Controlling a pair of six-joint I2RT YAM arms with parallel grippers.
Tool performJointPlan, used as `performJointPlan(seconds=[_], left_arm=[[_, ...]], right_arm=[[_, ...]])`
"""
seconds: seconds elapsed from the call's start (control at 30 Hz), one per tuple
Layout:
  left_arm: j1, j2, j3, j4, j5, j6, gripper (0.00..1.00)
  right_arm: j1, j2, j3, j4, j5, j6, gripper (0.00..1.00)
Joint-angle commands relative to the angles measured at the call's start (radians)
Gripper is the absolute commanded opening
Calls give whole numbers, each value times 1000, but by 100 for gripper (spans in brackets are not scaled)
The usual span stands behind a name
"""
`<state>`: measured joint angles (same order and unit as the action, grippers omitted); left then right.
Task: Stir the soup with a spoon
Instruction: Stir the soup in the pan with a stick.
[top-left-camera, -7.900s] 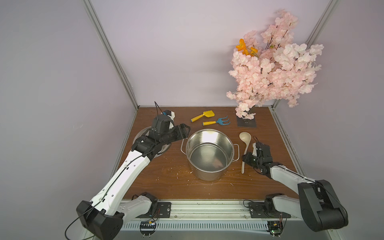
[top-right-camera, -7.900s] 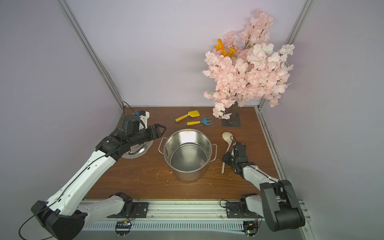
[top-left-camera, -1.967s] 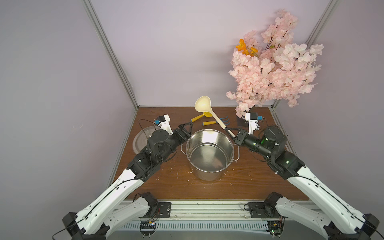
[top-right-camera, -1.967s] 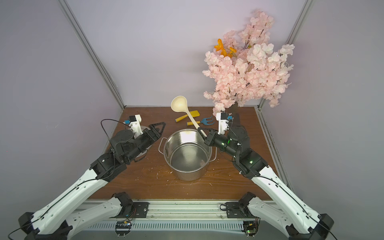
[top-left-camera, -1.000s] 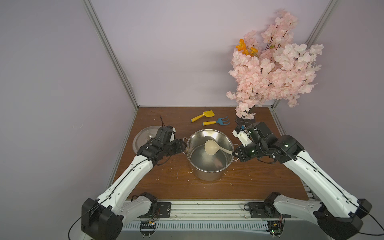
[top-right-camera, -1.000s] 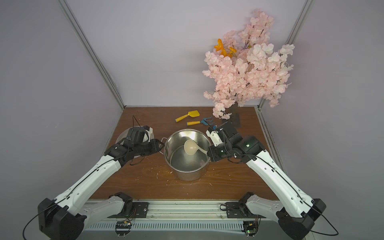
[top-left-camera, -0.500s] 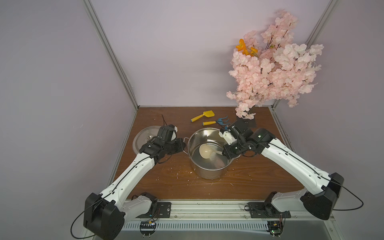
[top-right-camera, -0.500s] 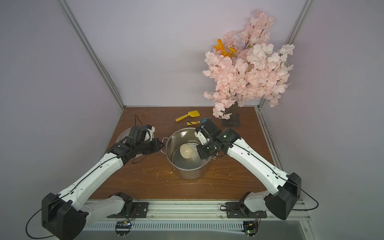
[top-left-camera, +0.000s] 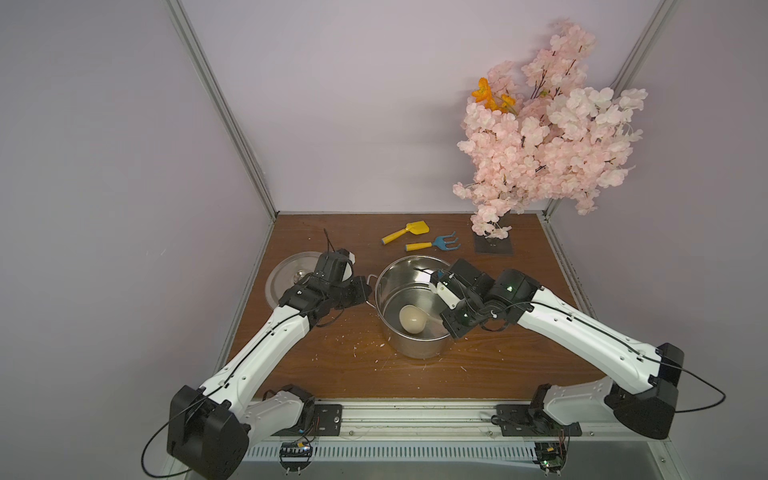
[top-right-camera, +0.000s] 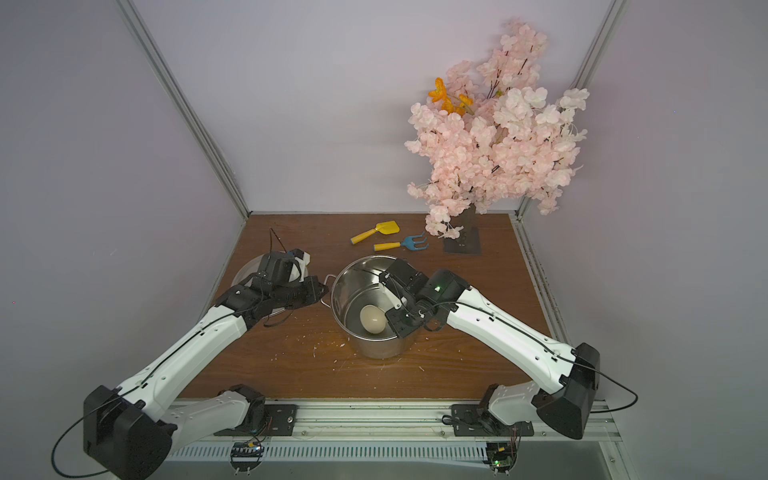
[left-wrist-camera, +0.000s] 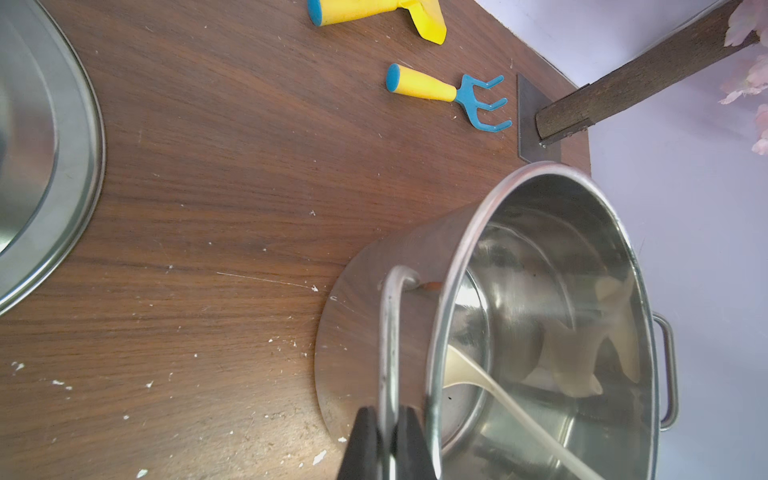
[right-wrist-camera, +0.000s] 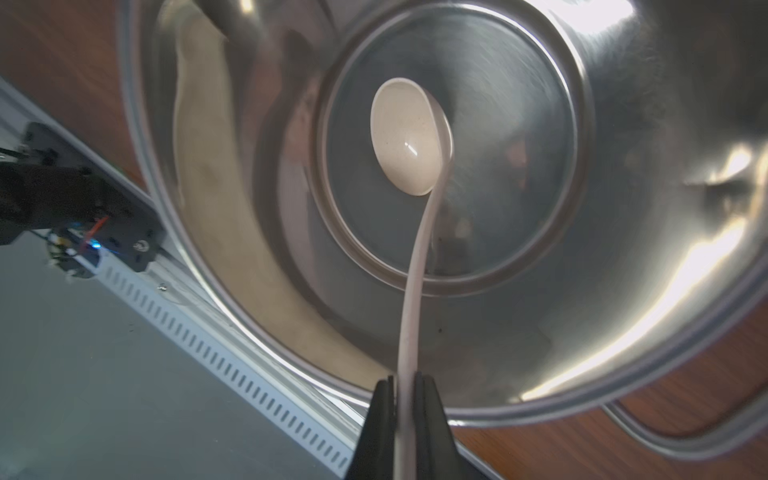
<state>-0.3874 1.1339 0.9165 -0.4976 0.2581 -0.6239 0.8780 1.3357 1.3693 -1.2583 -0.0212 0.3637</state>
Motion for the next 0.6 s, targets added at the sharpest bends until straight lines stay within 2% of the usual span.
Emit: performJointPlan(seconds=[0.0,0.17,0.3,0.57], left_arm=[[7,-16,7,-41,-45,-7,0],[7,-37,-5,-41,-45,-5,0],[5,-53,-21,-41,-47,-5,0],[-39,-56,-29,-39,-96,-21,0]], right_arm=[[-37,-27,-2,-63,127,27,0],[-85,44,72,-58,224,25,0],[-93,133,163,-11,243,3,0],[-49,320,354,73,74,-38,0]])
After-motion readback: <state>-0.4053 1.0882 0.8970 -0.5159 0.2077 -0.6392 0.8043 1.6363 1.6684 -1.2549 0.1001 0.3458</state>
